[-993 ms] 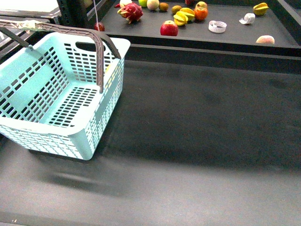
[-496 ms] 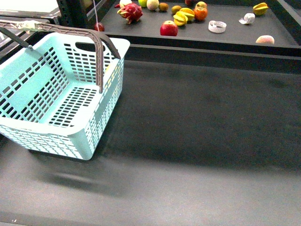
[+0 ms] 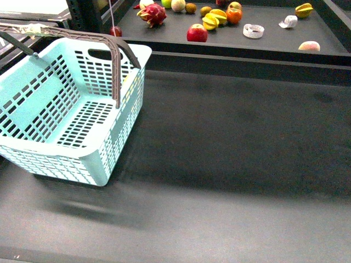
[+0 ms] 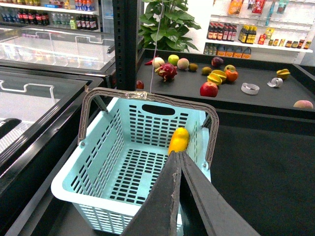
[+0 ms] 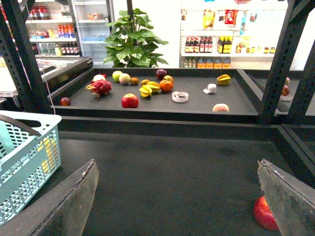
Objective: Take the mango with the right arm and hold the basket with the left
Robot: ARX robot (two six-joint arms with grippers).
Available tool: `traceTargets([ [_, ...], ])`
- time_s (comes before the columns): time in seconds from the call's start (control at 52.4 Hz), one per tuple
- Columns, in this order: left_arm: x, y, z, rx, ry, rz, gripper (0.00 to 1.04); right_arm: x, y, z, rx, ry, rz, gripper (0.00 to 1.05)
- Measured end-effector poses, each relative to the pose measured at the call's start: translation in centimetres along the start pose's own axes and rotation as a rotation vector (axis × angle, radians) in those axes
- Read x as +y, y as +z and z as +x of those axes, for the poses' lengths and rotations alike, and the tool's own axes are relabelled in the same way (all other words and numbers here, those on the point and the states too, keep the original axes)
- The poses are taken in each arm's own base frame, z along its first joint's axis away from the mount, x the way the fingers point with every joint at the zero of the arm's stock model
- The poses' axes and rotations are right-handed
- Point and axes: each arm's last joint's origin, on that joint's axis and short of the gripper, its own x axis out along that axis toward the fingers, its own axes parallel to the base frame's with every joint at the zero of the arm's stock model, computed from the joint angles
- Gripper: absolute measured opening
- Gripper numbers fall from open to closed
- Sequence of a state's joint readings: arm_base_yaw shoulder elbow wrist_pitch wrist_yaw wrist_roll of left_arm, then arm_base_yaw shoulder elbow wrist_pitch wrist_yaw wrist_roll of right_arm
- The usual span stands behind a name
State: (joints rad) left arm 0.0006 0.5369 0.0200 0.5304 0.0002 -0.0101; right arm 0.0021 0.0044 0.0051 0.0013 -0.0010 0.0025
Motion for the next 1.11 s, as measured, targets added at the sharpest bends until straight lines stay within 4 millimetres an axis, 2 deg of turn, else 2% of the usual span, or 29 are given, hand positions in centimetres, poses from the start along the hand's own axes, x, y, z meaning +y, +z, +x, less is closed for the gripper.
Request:
traceTargets([
  [0.802, 0.0, 0.3, -2.4, -0.010, 0.000, 0.002, 0.04, 0.0, 0.0, 0.0, 0.000, 0.000, 0.000, 0.97],
  [0.954, 0.0, 0.0, -3.5, 0.000, 0.000, 0.003, 0.04, 0.0, 0.0, 0.0, 0.000, 0.000, 0.000, 0.97],
  [1.107, 0.0, 0.0, -3.6, -0.003, 0.000, 0.002, 0.04, 0.0, 0.0, 0.0, 0.000, 0.000, 0.000, 0.97],
])
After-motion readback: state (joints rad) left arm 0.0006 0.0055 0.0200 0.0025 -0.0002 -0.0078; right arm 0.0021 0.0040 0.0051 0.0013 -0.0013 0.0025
